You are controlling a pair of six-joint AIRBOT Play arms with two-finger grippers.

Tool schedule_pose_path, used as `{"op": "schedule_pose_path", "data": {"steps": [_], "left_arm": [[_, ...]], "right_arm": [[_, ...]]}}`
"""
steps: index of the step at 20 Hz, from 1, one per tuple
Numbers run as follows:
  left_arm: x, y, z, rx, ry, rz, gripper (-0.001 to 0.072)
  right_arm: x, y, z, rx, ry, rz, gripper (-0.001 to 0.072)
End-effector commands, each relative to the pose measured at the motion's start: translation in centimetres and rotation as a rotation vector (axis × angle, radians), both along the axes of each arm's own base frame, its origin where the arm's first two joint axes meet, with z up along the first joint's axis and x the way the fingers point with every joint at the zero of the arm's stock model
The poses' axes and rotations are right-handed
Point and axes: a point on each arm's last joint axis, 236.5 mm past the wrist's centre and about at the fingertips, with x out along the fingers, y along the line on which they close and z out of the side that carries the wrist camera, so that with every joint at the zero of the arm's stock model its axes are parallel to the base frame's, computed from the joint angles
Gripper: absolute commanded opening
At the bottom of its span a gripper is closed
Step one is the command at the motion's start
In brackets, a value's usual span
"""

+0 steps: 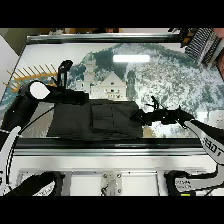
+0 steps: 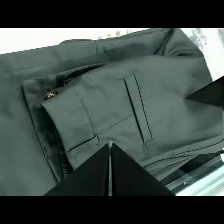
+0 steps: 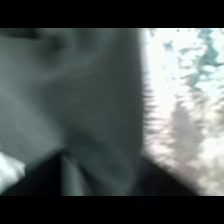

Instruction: Fold the clothes and pants, and hang the long-sleeved shirts on hangers.

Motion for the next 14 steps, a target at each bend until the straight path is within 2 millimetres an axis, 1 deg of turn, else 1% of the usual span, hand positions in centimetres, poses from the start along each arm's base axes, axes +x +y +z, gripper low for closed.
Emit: {"op": "schedule_pose_path", "data": {"steps": [1, 2, 4, 5, 6, 8, 10, 12, 14], "left_arm": [[0.0, 0.0, 0.0, 0.002, -0.002, -0.001, 0.0009], [0.0, 0.0, -0.1, 0.002, -0.002, -0.001, 0.0009], [0.2, 0.0, -0.2, 0.002, -0.004, 0.002, 0.0009], [0.4, -0.1, -0.5, 0.000, 0.001, 0.004, 0.0009], [0.3, -0.4, -1.2, 0.006, 0.017, -0.004, 0.0009], [0.3, -1.8, -3.3, 0.014, 0.061, -0.029, 0.0009], [0.4, -4.0, -6.2, 0.027, 0.092, -0.062, 0.0009], [0.1, -6.7, -9.3, 0.045, 0.115, -0.104, 0.0009], [-0.8, -9.1, -12.3, 0.067, 0.142, -0.147, 0.0009]], "right_arm": [[0.1, 1.3, 0.8, 0.045, -0.030, 0.018, 0.0056], [0.0, 0.6, 0.8, 0.031, -0.035, 0.028, 0.0024], [-0.2, -1.5, 1.1, -0.023, -0.053, 0.059, 0.0024], [-0.3, -2.9, 1.2, -0.059, -0.044, 0.065, 0.0024], [-0.4, -4.6, 1.5, -0.106, -0.034, 0.071, 0.0024], [-0.4, -7.6, 2.4, -0.204, -0.019, 0.079, 0.0024], [0.1, -10.0, 4.3, -0.294, -0.021, 0.092, 0.0023], [0.7, -11.3, 6.7, -0.361, -0.041, 0.111, 0.0024], [1.5, -12.1, 10.0, -0.401, -0.069, 0.117, 0.0024]]}}
